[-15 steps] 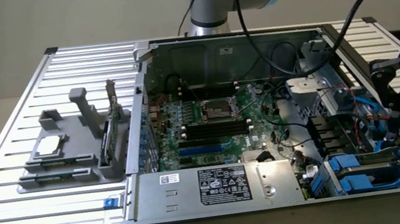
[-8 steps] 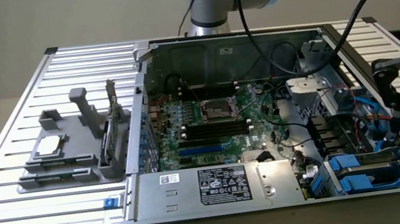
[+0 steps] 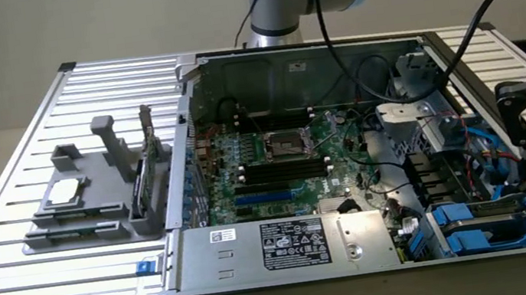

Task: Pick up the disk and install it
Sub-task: 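Insert the first disk wire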

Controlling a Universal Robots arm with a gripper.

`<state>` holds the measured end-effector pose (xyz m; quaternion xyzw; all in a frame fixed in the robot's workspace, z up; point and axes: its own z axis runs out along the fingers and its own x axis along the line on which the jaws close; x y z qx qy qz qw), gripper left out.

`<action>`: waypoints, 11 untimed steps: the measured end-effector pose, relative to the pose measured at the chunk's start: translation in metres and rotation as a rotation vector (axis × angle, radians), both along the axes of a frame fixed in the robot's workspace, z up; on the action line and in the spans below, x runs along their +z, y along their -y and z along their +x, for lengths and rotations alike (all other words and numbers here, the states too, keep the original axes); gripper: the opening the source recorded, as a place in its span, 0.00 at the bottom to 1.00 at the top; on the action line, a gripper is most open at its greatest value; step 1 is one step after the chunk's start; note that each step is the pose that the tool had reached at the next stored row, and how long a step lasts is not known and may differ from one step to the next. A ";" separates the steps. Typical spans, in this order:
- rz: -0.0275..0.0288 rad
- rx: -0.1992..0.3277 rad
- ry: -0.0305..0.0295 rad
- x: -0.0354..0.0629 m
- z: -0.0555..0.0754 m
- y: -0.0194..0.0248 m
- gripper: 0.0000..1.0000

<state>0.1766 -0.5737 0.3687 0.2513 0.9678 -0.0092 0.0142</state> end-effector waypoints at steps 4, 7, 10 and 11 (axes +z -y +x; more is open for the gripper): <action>0.0009 -0.058 0.0000 -0.0039 0.000 0.0002 0.22; 0.0010 -0.112 0.0000 -0.0071 0.000 0.0002 0.22; 0.0010 -0.166 0.0001 -0.0098 0.000 0.0002 0.22; 0.0010 -0.184 0.0001 -0.0106 0.000 0.0002 0.22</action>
